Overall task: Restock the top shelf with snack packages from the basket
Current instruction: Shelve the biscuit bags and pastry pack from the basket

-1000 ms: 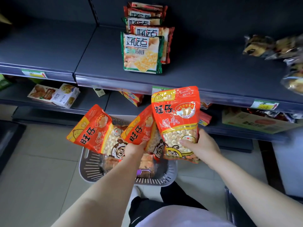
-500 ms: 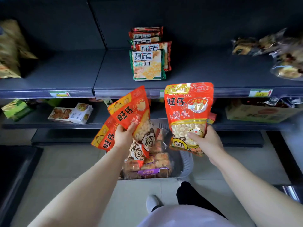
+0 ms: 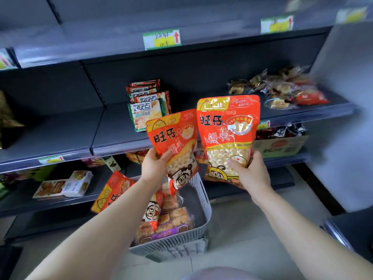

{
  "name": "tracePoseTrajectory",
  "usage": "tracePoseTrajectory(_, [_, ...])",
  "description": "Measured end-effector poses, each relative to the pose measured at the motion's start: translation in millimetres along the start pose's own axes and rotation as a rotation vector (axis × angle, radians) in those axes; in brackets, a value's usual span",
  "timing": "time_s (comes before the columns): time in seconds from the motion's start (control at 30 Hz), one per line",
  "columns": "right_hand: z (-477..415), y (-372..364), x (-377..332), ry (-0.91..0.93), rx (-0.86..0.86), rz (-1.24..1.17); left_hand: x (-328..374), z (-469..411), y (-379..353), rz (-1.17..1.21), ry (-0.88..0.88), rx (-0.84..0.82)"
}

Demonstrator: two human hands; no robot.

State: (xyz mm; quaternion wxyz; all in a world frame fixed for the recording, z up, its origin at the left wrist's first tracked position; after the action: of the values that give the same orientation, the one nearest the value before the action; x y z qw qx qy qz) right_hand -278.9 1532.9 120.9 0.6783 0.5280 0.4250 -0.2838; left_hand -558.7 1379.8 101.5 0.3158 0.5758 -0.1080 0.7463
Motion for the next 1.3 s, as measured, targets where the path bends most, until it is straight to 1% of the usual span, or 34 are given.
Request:
tracePoseTrajectory(0.17, [1.7, 75.7, -3.8, 0.073, 0.089, -0.072, 48.4, 30.3, -68.2, 0.004, -0.083, -0.051])
tracePoseTrajectory(0.3, [-0.7, 144.1, -9.5, 0.153, 0.155, -0.149, 97.8, 69.3, -122.2, -0.021, -0.176, -0.032])
tracePoseTrajectory(0.4, [-5.2, 197.5, -19.1, 0.216, 0.232, -0.206, 140.0, 94.0, -154.8, 0.015, -0.250, -0.028])
tracePoseTrajectory(0.53, [-13.8, 262.3, -36.8, 0.263, 0.335, -0.254, 204.0, 125.9, -187.3, 0.091, -0.357, -0.020])
tracePoseTrajectory(0.67, [-28.0, 310.7, -61.8, 0.304, 0.417, -0.284, 264.7, 143.7, -203.8, 0.161, -0.422, -0.011])
tracePoseTrajectory(0.83, [-53.5, 348.5, -102.9, 0.326, 0.482, -0.315, 336.0, 147.3, -218.8, 0.255, -0.454, -0.005])
tracePoseTrajectory(0.97, [-84.6, 365.7, -134.9, 0.356, 0.524, -0.360, 389.8, 133.6, -231.4, 0.281, -0.496, 0.048])
tracePoseTrajectory(1.17, [-152.9, 380.8, -183.3, 0.429, 0.554, -0.416, 466.4, 87.5, -255.3, 0.256, -0.579, 0.102])
tracePoseTrajectory(1.3, [-207.2, 389.4, -212.7, 0.501, 0.568, -0.511, 508.6, 46.4, -277.2, 0.213, -0.626, 0.110])
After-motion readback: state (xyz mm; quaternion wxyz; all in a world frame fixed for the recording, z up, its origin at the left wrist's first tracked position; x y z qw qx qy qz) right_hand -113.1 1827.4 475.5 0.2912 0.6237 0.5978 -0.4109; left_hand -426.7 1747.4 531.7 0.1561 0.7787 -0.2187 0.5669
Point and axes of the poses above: each hand's wrist, its own z-axis away from the middle knuckle, its own y-axis out of the back of the hand, x = y × z, the point moved 10 cm from there along -z, towards the middle knuckle, and after that the axes turned 5 degrees about y, right-handed, at the moved point
